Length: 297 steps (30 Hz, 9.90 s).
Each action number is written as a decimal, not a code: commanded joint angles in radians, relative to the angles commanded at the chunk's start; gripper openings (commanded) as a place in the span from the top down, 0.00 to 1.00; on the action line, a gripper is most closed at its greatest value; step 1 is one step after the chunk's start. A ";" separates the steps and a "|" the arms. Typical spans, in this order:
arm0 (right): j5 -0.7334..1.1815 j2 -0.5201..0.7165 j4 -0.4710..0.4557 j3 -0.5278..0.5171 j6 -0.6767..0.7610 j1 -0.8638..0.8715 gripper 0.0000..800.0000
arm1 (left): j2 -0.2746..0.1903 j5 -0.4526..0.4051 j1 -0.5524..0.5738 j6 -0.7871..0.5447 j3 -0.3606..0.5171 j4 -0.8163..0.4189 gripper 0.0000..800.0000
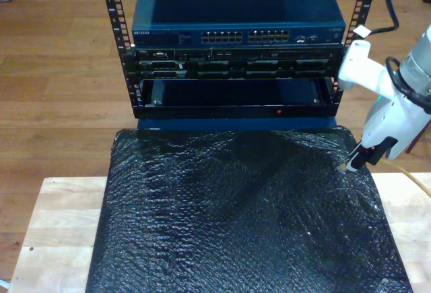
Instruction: Grab the cable and plug it in
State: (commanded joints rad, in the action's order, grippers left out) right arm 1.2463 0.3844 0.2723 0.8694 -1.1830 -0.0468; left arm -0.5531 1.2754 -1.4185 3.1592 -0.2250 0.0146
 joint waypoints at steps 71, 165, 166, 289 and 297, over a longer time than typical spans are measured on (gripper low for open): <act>-1.335 -0.161 -0.597 -0.215 -0.009 -0.215 1.00 | 0.034 -0.253 -0.008 -0.074 0.135 0.008 0.00; -2.529 -0.925 -0.057 0.044 -0.425 -0.307 1.00 | 0.034 -0.253 -0.008 -0.074 0.135 0.008 0.00; -2.529 -0.931 -0.029 0.048 -0.437 -0.318 1.00 | 0.034 -0.253 -0.008 -0.074 0.135 0.008 0.00; -2.592 -1.269 0.508 0.563 -0.674 -0.471 1.00 | 0.034 -0.253 -0.008 -0.074 0.135 0.008 0.00; -2.590 -1.275 0.496 0.571 -0.671 -0.470 1.00 | 0.034 -0.253 -0.008 -0.074 0.135 0.008 0.00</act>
State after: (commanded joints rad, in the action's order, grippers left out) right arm -1.3437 -0.8907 0.7679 1.4402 -1.8535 -0.5163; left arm -0.5194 1.0223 -1.4262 3.0856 -0.0900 0.0222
